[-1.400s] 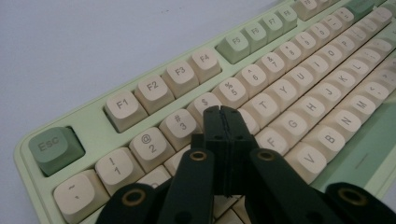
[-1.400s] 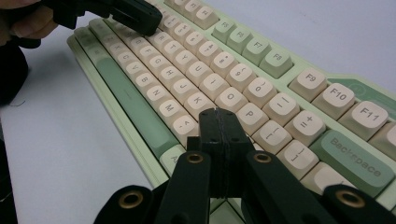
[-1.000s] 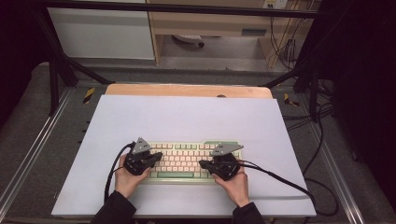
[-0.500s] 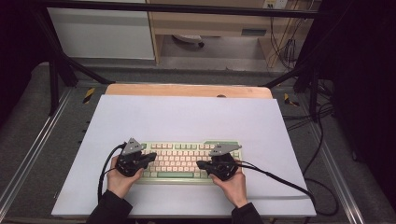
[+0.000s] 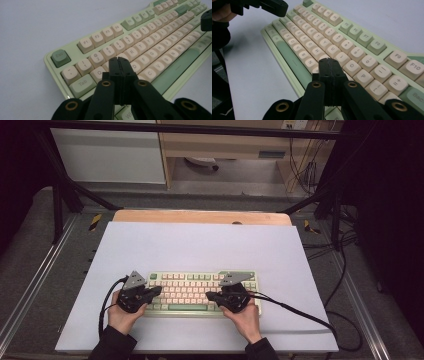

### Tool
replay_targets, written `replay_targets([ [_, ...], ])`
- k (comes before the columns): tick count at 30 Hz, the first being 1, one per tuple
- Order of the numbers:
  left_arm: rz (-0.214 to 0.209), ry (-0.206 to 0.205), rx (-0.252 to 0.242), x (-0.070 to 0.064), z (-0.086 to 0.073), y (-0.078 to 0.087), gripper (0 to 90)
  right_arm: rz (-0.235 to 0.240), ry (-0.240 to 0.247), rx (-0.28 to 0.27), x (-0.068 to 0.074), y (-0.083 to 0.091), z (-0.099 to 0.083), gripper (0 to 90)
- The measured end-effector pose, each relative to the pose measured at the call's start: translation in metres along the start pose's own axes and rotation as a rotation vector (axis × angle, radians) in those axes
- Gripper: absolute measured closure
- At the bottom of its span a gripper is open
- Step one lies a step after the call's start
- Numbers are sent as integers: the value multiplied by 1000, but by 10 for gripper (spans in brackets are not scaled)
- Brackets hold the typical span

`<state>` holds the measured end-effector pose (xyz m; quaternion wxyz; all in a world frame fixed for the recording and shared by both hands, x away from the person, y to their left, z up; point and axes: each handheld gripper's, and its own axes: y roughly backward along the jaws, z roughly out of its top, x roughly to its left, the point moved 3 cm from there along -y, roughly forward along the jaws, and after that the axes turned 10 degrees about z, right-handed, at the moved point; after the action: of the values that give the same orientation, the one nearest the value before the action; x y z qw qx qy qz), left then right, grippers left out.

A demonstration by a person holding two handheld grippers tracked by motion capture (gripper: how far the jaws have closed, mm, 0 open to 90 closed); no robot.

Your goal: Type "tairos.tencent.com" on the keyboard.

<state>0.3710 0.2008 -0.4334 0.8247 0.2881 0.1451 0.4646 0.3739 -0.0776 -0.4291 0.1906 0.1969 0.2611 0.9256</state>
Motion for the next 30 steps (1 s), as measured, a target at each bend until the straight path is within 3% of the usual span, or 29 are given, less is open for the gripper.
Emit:
replay_targets([
  [30,-2,1,11,3,-4,-2,900,38,6,29,8,-33,7,900],
])
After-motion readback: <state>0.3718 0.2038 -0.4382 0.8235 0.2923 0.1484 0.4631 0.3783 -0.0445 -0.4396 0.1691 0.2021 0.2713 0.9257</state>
